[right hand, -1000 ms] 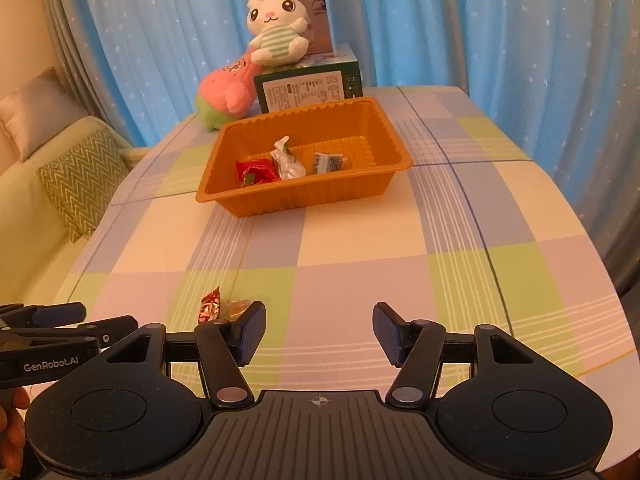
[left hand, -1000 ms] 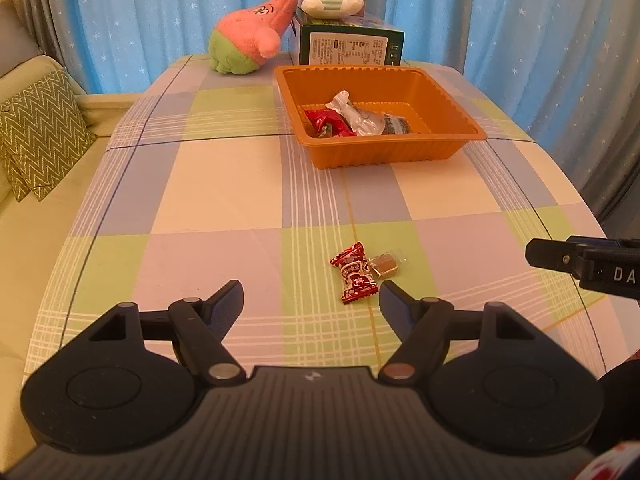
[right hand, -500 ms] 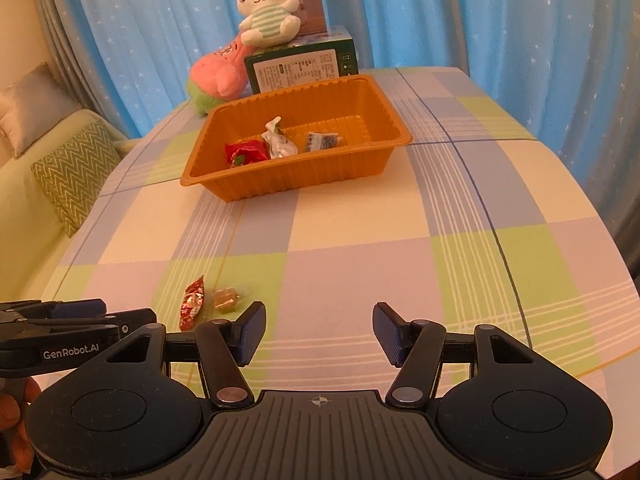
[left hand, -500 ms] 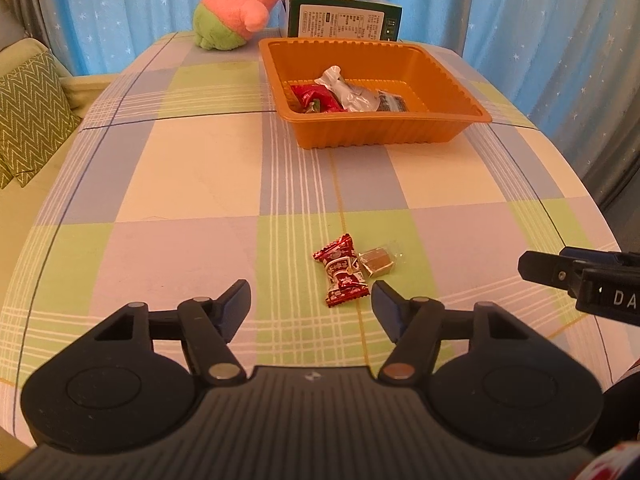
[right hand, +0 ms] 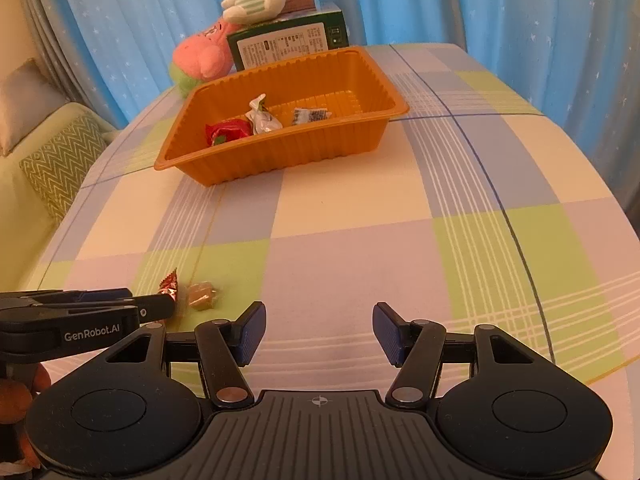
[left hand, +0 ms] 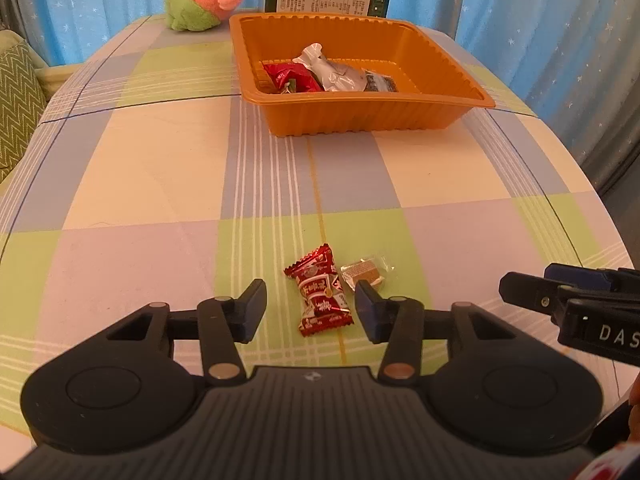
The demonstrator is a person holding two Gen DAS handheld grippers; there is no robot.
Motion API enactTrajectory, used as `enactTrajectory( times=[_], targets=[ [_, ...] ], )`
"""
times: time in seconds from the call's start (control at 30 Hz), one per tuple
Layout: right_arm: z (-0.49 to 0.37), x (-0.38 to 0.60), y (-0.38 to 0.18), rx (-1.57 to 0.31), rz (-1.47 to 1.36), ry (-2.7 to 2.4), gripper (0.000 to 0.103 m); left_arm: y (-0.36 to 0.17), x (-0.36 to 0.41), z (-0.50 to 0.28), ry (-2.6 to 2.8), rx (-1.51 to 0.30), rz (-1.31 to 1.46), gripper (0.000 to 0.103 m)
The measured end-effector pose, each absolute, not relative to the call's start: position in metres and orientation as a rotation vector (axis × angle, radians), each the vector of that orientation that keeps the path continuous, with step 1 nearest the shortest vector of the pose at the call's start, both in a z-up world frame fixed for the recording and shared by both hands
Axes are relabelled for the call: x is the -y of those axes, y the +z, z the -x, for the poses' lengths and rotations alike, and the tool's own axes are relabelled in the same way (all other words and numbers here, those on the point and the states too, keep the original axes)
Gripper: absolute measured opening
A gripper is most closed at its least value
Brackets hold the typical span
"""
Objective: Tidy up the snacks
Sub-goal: 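Move both tools back toward the last candies on the table, then grasp the red-wrapped candy with the left tool while the right tool grasps the clear packet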
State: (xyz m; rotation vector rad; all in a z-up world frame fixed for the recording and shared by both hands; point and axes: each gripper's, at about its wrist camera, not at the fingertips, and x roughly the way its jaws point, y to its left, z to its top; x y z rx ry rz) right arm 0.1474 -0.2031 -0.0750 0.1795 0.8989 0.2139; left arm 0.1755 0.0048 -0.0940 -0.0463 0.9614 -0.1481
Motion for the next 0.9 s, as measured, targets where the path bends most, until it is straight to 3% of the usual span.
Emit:
enactTrajectory(
  times=[0.27, 0.9],
  targets=[
    [-0.157, 0.198, -0.084, -0.909, -0.182, 0.229, 0.059, -0.104, -0.004, -0.185, -0.159, -0.984, 0.006, 0.022],
    [-0.172, 0.123, -0.104, -0.868, -0.069, 0.465, 0.059, -0.091, -0.059, -0.185, -0.1, -0.966, 0.027, 0.021]
  ],
)
